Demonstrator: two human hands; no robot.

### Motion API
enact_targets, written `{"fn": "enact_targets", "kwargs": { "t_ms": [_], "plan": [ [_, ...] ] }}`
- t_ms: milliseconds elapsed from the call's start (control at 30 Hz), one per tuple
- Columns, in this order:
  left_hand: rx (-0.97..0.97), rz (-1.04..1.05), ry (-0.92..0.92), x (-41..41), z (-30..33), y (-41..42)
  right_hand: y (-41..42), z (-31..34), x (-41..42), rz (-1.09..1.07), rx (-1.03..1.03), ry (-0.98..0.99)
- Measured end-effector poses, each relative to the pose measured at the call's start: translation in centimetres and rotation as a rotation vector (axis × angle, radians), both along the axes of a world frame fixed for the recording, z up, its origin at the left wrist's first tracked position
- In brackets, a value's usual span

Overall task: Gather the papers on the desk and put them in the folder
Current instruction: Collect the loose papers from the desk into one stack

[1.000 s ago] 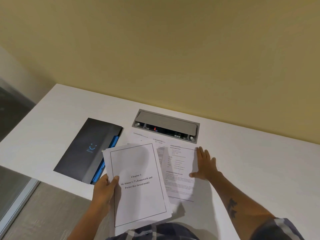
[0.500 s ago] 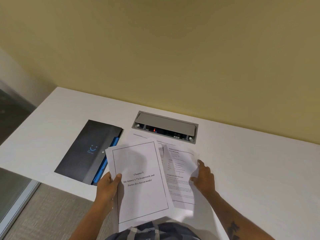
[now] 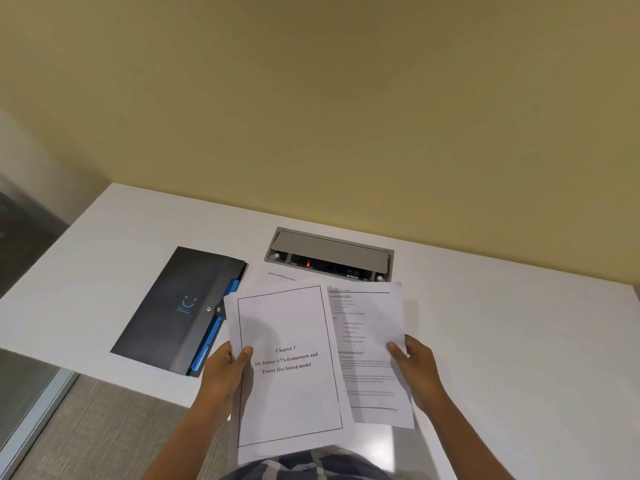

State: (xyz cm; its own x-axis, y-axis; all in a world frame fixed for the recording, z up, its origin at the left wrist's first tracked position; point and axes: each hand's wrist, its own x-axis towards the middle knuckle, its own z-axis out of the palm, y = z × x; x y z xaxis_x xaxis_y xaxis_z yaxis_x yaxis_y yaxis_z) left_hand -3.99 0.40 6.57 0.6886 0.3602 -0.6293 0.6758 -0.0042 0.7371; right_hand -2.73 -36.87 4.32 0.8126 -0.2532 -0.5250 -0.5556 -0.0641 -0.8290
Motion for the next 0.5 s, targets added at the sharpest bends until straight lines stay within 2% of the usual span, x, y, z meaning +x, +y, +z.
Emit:
{"fn": "enact_targets", "kwargs": {
  "t_ms": [300, 500],
  "plan": [
    [-0.083, -0.044, 0.029, 0.2, 0.5, 0.3, 5.0, 1.3, -0.4, 0.186, 0.338, -0.013],
    [-0.161, -0.093, 0.034, -0.3, 0.6, 1.1, 7.9, 1.2, -0.7, 0.283, 0.432, 0.041]
  ]
}}
